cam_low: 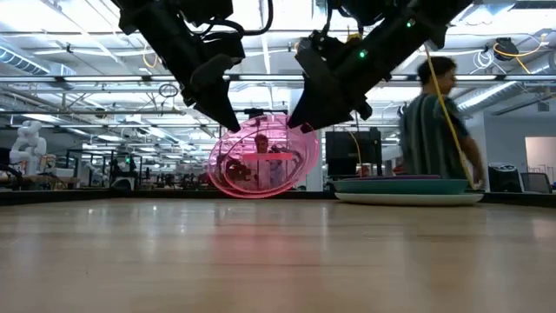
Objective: Stack plastic plates
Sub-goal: Stack the pink plate on top of the blue plate
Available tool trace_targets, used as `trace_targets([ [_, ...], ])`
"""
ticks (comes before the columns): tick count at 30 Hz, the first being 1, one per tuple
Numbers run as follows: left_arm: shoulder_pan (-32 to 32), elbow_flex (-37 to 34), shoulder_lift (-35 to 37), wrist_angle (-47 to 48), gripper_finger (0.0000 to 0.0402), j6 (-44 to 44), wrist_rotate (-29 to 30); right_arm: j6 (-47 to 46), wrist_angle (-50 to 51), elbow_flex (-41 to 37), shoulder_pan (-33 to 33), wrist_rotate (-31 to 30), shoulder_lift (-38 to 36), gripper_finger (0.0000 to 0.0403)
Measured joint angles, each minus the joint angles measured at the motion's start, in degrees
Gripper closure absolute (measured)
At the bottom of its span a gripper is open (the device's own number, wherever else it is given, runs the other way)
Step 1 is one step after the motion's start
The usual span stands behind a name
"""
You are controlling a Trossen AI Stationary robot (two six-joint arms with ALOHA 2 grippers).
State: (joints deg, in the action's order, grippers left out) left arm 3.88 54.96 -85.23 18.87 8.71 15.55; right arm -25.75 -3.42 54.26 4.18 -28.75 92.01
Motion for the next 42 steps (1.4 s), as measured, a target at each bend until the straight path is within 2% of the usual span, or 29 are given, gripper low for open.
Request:
trace_targets([
  [7, -0.11, 0.00, 0.00, -1.15, 0.0398, -0.65, 0.00, -0.32, -6.68, -0.07, -0.37, 0.26, 2.52, 0.0258],
  [14, -0.11, 0.00, 0.00, -2.47, 0.0397, -3.96, 0.02, -1.21, -8.90, -0.04, -0.39, 0.28, 2.61, 0.0353],
  [17, -0.11, 0.01, 0.00, -2.43, 0.0382, -5.08, 0.05, -1.21, -9.35, -0.04, -0.39, 0.17, 2.36, 0.0391],
  [23, 0.27, 0.02, 0.11, -2.68, 0.0320, -8.85, 0.04, -2.00, -10.15, -0.04, -0.65, 0.52, 2.38, 0.0383],
  [27, 1.27, 0.02, 2.81, -2.42, 0.0283, -11.91, 0.02, -1.42, -10.02, -0.04, -1.63, 2.35, 1.66, 0.0389],
  [29, 2.19, 0.02, 4.99, -2.46, 0.0273, -13.44, 0.00, -1.37, -9.97, -0.04, -2.74, 4.53, 0.82, 0.0396],
  [35, 6.66, 0.02, 12.41, -2.47, 0.0264, -18.57, 0.02, -2.16, -5.65, -0.04, -9.41, 17.23, -3.71, 0.0398],
  [42, 12.72, 0.03, 17.90, -5.23, 0.0264, -20.85, 0.04, -2.53, 2.90, -0.04, -22.36, 35.35, -8.80, 0.0401],
])
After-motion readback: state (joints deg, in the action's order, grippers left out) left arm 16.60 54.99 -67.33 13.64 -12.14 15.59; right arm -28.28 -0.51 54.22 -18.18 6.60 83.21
